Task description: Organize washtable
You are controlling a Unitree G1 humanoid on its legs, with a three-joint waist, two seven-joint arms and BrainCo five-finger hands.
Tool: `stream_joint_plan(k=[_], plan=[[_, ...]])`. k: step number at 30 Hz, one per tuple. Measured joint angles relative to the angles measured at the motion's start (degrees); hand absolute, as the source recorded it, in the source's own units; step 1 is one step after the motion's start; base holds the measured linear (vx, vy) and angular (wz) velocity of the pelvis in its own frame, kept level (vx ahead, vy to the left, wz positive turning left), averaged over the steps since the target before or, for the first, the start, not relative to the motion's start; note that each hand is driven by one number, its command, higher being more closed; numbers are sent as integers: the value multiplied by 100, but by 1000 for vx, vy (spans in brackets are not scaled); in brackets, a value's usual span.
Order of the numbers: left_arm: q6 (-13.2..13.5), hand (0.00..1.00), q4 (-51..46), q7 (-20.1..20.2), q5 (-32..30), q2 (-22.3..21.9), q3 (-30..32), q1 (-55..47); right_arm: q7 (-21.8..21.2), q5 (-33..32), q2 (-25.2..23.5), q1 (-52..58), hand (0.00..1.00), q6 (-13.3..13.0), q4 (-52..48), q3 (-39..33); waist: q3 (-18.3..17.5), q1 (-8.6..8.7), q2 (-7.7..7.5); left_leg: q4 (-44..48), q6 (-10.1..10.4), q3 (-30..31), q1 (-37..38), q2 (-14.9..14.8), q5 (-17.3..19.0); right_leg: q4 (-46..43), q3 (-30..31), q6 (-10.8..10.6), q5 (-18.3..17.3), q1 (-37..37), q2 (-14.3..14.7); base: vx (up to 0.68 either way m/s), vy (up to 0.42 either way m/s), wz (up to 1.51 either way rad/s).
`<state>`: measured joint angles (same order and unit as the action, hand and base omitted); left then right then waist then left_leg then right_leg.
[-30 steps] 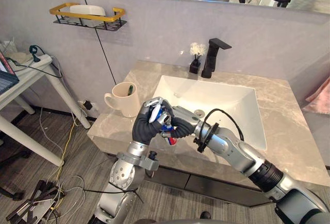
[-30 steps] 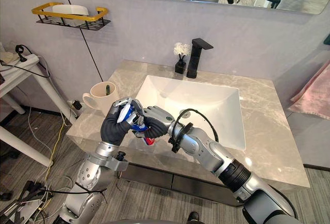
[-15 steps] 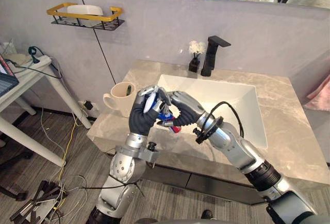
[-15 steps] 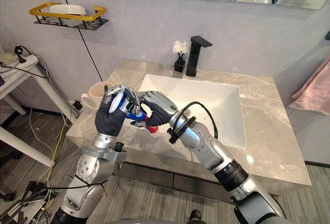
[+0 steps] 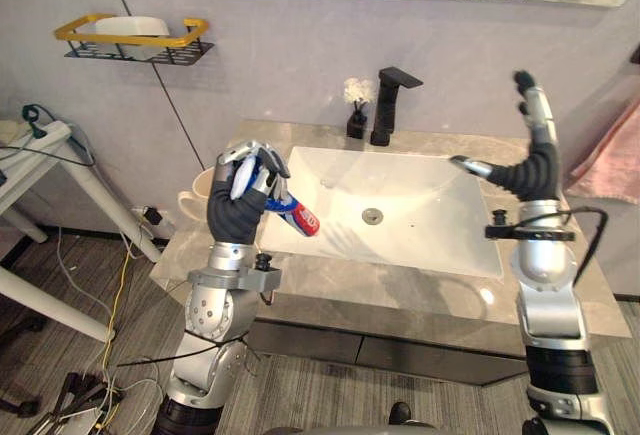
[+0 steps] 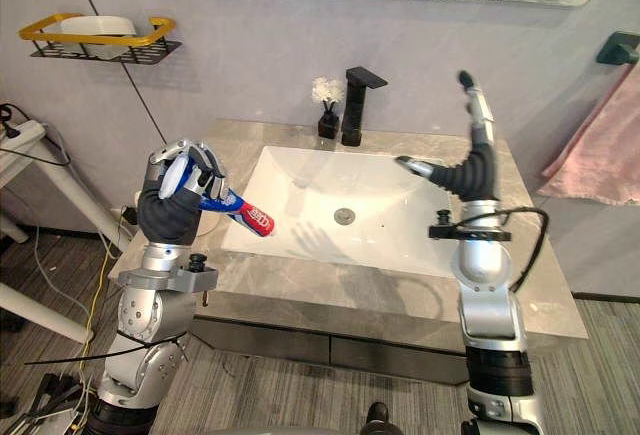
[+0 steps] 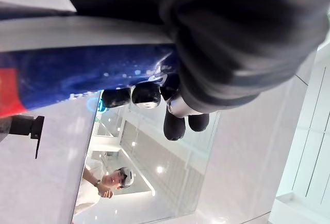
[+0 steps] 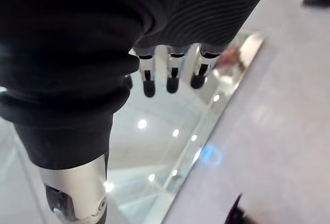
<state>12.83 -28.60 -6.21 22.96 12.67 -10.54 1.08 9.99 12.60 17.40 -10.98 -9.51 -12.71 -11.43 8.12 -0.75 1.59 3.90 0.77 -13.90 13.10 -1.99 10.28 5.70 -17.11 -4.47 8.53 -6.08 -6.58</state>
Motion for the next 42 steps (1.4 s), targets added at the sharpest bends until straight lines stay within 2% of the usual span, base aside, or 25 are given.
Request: stream_joint_plan(k=[5,7,10,14,18,25,29,34,37,42], plan=[[-4,100,-362,0,-10,-5,50,164,242,-440,-282,623,0,108,6,-1045,7,87,16,4,1,-58,-5,-1,5,13,30,10,18,41,9,-11,0,-6],[-1,100,-364,-22,-14,-9,277,296,399,-708,-509,891,0,117,30,-1563,12,170,33,10,3,-78,-12,-3,6,17,54,11,18,58,14,-18,-2,-7],[4,100,-365,-36,-23,-15,445,363,502,-867,-686,1216,0,164,185,-2014,10,194,48,10,9,-169,-68,-4,10,17,139,24,27,166,23,0,4,-17],[-10,100,-341,-39,-120,-142,449,509,654,-1042,-1109,1747,0,487,748,-2706,3,379,60,14,13,-202,-84,-9,12,0,167,35,54,241,37,37,5,-6],[-7,100,-276,-87,-130,-194,452,746,827,-1238,-1527,2008,0,636,1143,-3101,-1,442,64,15,17,-243,-130,-8,16,0,204,40,58,299,40,-4,0,-3],[-17,100,7,-288,-214,-457,251,904,897,-1687,-2221,2517,0,639,1198,-3135,-25,451,94,15,17,-362,-164,-9,16,-5,287,55,70,387,45,-2,0,-6],[-16,100,-3,-396,-342,-479,172,916,833,-1911,-2269,2788,0,640,1653,-2869,-165,441,141,17,15,-414,-151,-29,37,-6,288,54,69,381,53,0,0,0],[-16,100,-23,-421,-440,-473,235,1039,336,-2107,-2275,3018,0,702,2289,-2477,-308,303,196,60,42,-485,-150,-92,108,-52,289,87,-11,341,59,-18,-3,-1],[-16,100,-55,-432,-585,-343,452,1185,-26,-2105,-2246,3068,0,754,2714,-2084,-410,318,226,57,44,-391,-154,-120,107,-166,191,92,-111,350,60,14,-16,12],[-15,100,-28,-520,-785,375,1138,1362,-516,-2105,-2168,3060,0,796,3304,-1581,-476,288,287,50,46,-325,-186,-119,102,-141,165,91,-112,364,65,20,-4,3]])
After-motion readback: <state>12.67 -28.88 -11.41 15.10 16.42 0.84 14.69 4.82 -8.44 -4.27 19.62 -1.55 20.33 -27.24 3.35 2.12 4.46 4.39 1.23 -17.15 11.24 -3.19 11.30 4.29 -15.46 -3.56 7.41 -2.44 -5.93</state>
